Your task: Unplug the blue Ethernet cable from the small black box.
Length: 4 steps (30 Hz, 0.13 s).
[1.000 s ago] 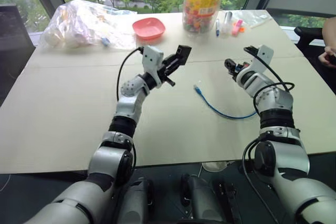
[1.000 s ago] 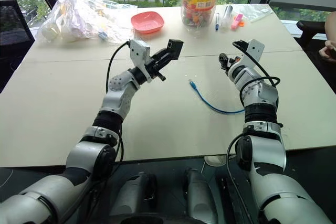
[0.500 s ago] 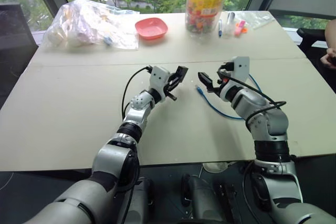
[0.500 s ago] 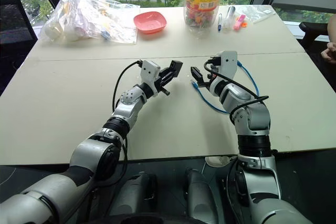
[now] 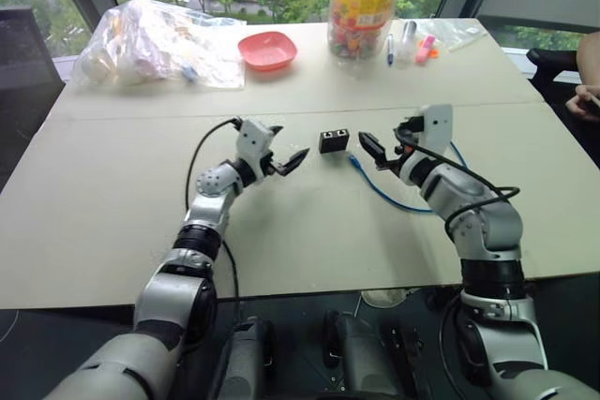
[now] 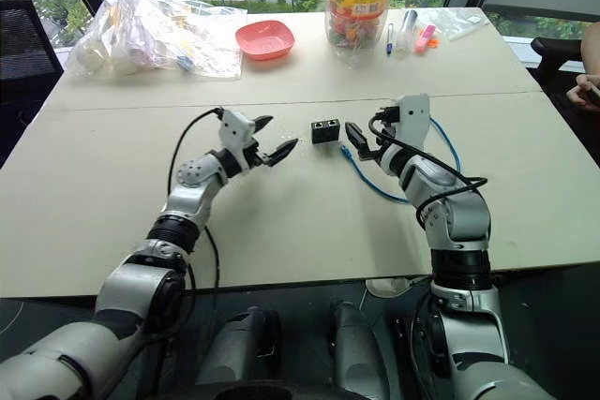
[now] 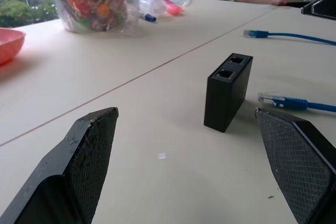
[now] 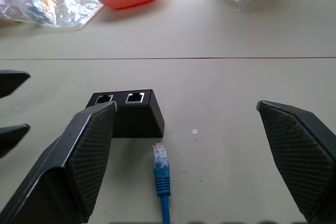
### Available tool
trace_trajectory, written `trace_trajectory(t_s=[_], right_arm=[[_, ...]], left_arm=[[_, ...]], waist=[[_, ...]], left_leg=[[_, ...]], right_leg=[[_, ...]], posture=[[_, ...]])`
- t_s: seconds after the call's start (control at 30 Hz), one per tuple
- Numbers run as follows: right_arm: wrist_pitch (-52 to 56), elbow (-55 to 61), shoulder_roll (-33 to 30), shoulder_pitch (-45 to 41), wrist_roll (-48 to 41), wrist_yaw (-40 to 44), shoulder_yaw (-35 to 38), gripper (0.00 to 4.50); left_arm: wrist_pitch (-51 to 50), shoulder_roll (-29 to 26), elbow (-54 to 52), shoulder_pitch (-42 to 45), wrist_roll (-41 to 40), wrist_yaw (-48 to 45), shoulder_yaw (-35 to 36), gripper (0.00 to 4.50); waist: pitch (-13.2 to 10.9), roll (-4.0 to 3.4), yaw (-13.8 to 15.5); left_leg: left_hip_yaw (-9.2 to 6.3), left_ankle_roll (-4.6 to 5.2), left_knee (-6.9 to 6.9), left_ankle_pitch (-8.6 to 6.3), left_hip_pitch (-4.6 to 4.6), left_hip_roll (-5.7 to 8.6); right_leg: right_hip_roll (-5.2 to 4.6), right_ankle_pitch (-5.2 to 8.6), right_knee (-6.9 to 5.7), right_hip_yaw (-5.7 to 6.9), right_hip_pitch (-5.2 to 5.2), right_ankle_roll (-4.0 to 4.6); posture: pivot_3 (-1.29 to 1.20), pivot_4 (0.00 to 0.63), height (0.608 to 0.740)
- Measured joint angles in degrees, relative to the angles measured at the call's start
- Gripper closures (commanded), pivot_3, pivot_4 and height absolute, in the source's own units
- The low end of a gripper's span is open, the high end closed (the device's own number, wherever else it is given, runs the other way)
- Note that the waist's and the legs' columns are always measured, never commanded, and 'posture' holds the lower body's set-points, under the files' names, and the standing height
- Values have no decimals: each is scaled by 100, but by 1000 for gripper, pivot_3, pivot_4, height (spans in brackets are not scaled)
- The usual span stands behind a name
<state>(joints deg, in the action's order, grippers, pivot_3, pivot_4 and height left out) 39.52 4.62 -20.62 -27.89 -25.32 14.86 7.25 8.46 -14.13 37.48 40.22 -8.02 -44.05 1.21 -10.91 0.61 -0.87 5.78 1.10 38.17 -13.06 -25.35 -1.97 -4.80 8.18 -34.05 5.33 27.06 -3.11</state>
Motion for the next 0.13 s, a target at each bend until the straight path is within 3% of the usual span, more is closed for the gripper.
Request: trace_trajectory(t_s=[0.13], right_arm=[[-88, 485, -477, 517, -91, 683, -5, 0]], left_arm=[[-1125, -796, -1386, -548, -333, -335, 49, 182]], waist=[[0, 0, 34]], left_leg=[[-4, -1, 0, 0, -1, 1]], right_leg=[[-1, 15, 2, 0, -1, 7]], posture=[[0, 150, 740]])
